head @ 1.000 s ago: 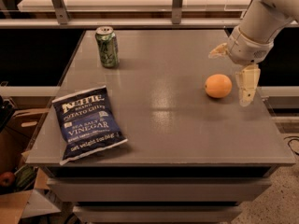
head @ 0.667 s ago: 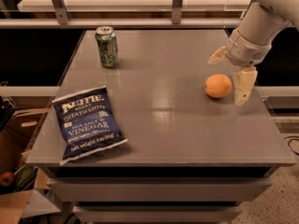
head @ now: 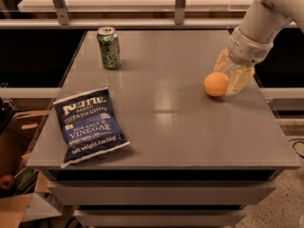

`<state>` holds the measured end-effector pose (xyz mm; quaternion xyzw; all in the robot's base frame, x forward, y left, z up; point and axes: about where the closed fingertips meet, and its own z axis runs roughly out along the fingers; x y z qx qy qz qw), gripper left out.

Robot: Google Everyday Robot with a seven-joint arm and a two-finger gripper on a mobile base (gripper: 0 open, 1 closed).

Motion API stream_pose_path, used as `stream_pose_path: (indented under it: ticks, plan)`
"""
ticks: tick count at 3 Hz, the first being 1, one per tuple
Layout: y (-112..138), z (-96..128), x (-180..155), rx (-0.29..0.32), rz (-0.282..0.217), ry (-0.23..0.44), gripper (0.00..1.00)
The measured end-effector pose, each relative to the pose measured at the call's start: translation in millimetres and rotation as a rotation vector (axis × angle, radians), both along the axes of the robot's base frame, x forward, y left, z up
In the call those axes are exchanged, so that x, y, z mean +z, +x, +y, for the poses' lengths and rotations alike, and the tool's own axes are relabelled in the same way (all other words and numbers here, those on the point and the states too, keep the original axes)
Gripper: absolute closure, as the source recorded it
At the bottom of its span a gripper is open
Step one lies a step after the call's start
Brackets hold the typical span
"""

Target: Move orange near blue chip bag

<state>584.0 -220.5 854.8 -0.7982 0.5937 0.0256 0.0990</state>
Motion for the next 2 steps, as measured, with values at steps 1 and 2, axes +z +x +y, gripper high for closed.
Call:
stream_pose_path:
  ticks: [1,2]
  plan:
    - [-3.0,6.7,8.0,0.021,-0.006,0.003,0.84]
    - [-5.6,12.0,15.9,0.042,-0.013,0.006,1.0]
